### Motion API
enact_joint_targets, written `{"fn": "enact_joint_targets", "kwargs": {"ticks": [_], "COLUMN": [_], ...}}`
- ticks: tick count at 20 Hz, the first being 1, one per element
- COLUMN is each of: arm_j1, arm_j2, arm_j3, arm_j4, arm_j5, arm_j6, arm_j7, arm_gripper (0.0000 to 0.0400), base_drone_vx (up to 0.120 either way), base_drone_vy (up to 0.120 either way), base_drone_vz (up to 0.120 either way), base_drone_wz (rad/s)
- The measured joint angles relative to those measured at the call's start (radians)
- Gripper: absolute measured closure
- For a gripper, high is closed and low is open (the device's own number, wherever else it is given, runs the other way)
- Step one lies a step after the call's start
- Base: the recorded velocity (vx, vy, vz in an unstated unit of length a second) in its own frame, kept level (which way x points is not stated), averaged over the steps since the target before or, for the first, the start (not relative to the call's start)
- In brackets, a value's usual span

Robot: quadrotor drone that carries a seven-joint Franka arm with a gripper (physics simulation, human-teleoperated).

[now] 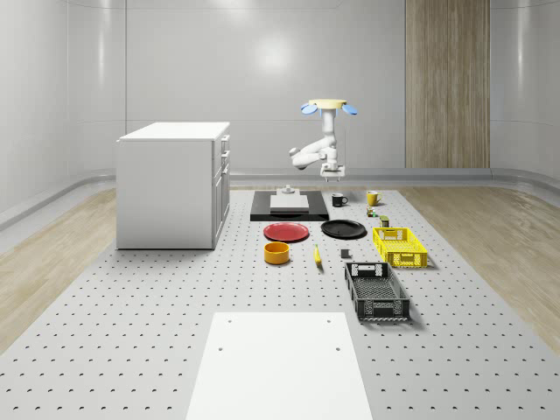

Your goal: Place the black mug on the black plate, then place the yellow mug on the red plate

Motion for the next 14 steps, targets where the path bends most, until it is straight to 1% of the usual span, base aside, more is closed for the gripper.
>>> {"fn": "enact_joint_targets", "kwargs": {"ticks": [1, 13, 14], "arm_j1": [-0.002, -0.026, -0.027], "arm_j2": [-0.005, -0.066, -0.071], "arm_j3": [0.002, 0.023, 0.024], "arm_j4": [0.0, 0.005, 0.005], "arm_j5": [0.003, 0.034, 0.036], "arm_j6": [0.004, 0.058, 0.062], "arm_j7": [0.002, 0.024, 0.025], "arm_gripper": [0.0, 0.0, 0.0], "base_drone_vx": [0.0, 0.0, 0.0], "base_drone_vy": [0.0, 0.0, 0.0], "base_drone_vz": [-0.04, -0.12, -0.08], "base_drone_wz": [0.0, 0.0, 0.0]}}
